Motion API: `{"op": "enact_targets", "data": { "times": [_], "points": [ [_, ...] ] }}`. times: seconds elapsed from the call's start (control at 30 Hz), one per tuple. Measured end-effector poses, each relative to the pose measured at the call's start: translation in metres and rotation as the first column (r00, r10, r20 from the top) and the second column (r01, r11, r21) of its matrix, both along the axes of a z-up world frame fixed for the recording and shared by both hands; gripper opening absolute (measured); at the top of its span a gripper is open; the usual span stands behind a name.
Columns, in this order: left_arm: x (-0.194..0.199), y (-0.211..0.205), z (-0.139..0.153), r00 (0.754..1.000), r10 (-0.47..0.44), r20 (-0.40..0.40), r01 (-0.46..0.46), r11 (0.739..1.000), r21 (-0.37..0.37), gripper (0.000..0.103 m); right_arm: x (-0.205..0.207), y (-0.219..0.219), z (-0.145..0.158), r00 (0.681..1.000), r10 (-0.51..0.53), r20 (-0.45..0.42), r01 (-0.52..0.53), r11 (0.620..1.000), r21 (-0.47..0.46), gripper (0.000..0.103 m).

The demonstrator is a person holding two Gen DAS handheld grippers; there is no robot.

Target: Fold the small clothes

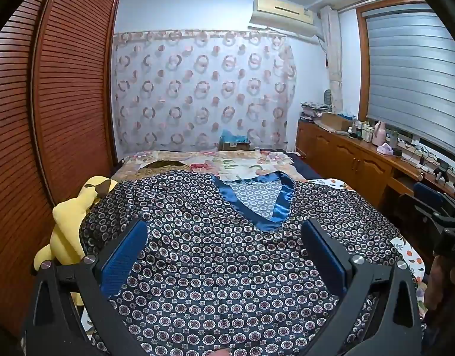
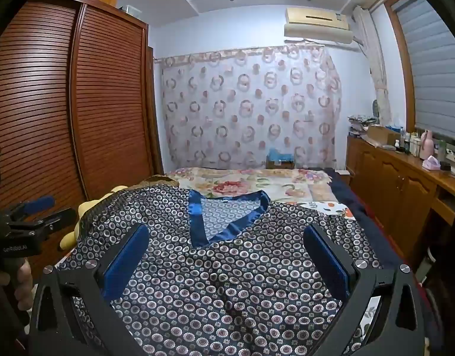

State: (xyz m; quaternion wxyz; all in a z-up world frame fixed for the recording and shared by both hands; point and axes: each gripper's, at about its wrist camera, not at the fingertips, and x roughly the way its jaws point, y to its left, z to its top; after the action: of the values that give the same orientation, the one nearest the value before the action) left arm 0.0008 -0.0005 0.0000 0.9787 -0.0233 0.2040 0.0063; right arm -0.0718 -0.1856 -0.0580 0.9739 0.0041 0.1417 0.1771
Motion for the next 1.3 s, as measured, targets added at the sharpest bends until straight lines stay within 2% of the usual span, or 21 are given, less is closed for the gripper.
{"op": "enact_targets", "data": {
  "times": [0.67, 0.93, 1.3],
  "points": [
    [-0.001, -0.001, 0.000, 1.000, 0.003, 0.019, -0.003, 1.000, 0.002, 0.103, -0.002, 0.000, 0.001, 1.000, -0.002, 0.003, 0.002, 1.000, 0.001, 0.103],
    [-0.011, -0.003, 0.014, 1.000, 0.008, 0.028, -0.008, 1.000, 0.006, 0.103, -0.005, 0.000, 0.000, 1.000, -0.006, 0.003, 0.006, 1.000, 0.001, 0.103],
    [-0.011, -0.003, 0.012, 1.000, 0.005, 0.031, -0.005, 1.000, 0.009, 0.103, -0.005, 0.000, 0.002, 1.000, -0.004, 0.004, 0.004, 1.000, 0.002, 0.103]
  ]
}}
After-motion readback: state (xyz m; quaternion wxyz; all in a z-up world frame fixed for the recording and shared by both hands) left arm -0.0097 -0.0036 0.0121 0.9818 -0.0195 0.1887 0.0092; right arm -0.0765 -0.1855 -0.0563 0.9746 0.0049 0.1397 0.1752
